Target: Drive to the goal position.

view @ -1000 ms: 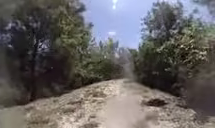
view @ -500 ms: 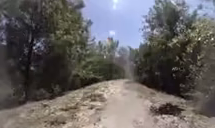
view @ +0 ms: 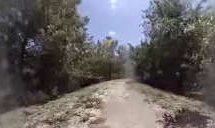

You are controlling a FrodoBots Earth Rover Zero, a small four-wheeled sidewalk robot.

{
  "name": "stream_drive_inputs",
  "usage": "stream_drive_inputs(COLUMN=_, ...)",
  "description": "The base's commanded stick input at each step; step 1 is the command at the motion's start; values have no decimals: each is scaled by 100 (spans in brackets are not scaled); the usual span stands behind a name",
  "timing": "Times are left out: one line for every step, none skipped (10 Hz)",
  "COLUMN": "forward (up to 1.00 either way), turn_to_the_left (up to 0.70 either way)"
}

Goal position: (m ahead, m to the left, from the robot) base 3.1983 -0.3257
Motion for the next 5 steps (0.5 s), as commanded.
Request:
stream_drive_inputs(forward=70, turn_to_the_left=0)
stream_drive_inputs(forward=70, turn_to_the_left=0)
stream_drive_inputs(forward=70, turn_to_the_left=0)
stream_drive_inputs(forward=70, turn_to_the_left=0)
stream_drive_inputs(forward=70, turn_to_the_left=0)
